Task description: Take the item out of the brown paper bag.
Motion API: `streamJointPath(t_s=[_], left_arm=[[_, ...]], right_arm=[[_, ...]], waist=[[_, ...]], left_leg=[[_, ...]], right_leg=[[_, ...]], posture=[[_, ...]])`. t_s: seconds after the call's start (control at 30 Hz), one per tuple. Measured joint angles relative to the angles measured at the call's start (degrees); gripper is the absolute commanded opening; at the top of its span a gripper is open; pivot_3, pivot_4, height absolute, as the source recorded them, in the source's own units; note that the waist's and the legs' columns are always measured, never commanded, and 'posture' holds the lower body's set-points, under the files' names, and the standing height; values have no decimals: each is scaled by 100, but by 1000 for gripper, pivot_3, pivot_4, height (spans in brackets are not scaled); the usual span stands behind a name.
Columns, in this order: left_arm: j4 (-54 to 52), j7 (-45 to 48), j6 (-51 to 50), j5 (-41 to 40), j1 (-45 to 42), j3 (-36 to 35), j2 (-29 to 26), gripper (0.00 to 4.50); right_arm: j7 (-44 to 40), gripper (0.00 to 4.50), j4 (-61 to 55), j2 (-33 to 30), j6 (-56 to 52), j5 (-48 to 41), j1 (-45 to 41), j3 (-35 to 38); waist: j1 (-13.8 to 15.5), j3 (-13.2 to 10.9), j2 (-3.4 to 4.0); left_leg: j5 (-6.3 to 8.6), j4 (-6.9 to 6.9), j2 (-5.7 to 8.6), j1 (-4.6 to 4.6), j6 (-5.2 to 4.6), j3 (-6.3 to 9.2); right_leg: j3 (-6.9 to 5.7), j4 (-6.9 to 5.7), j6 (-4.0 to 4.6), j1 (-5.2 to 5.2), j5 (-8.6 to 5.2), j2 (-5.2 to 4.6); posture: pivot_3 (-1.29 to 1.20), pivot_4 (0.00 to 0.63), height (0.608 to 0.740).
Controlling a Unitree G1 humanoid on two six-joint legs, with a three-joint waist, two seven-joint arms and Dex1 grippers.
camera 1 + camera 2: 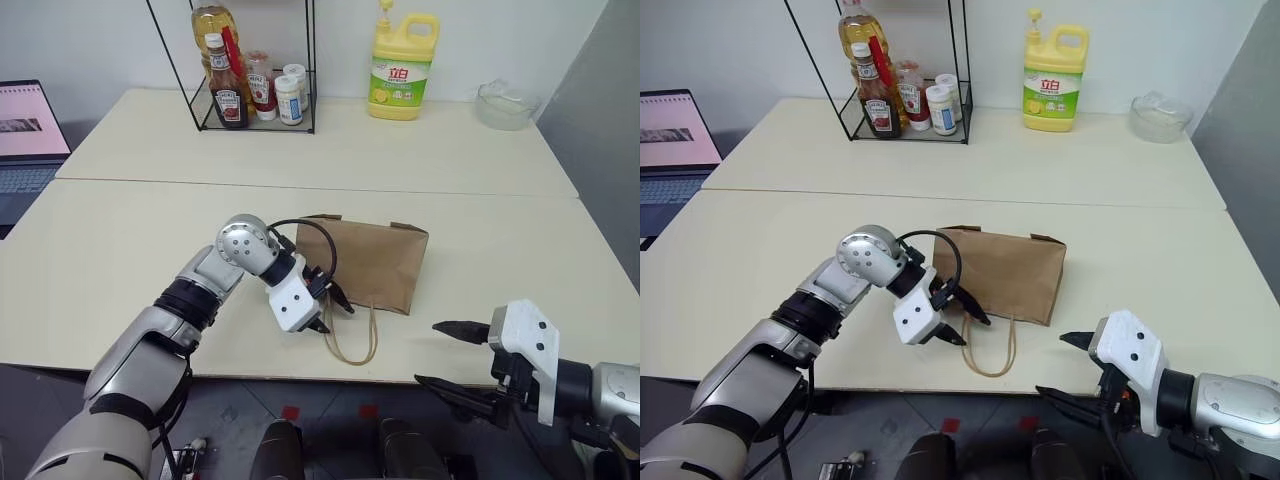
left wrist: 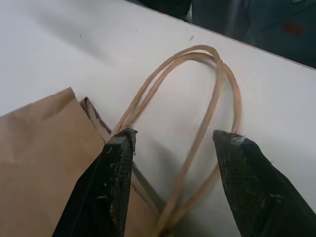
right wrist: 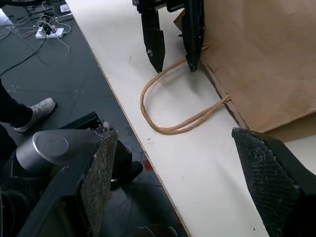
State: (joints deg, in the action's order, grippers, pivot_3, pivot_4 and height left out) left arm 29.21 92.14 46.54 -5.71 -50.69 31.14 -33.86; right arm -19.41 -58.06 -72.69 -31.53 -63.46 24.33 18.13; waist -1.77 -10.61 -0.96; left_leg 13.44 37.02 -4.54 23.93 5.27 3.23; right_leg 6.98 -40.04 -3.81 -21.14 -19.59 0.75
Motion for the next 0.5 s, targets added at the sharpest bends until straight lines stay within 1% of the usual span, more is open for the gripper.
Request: streamJointPath(t_s=[0.1, 0.33, 0.5], left_arm=[[3, 0, 1, -31, -124, -9, -103, 2656], [49, -39, 23, 63, -129, -14, 174, 2656], [73, -31, 164, 176, -120, 0, 249, 2656]], right_arm=[[-17, 3886, 0, 0, 13, 28, 51, 34], [-39, 3886, 0, 2, 30, 130, 50, 34], [-47, 3886, 0, 2, 30, 146, 54, 35]], waist=[[1, 0, 0], [1, 0, 0], [1, 0, 0]], left_leg=[[0, 0, 0, 0, 0, 0], [0, 1, 1, -1, 0, 0], [0, 1, 1, -1, 0, 0]], right_leg=[[0, 1, 0, 2, 0, 0], [0, 2, 0, 4, 0, -1], [0, 2, 0, 4, 0, -1]], posture=[[0, 150, 740], [0, 150, 740], [0, 150, 740]])
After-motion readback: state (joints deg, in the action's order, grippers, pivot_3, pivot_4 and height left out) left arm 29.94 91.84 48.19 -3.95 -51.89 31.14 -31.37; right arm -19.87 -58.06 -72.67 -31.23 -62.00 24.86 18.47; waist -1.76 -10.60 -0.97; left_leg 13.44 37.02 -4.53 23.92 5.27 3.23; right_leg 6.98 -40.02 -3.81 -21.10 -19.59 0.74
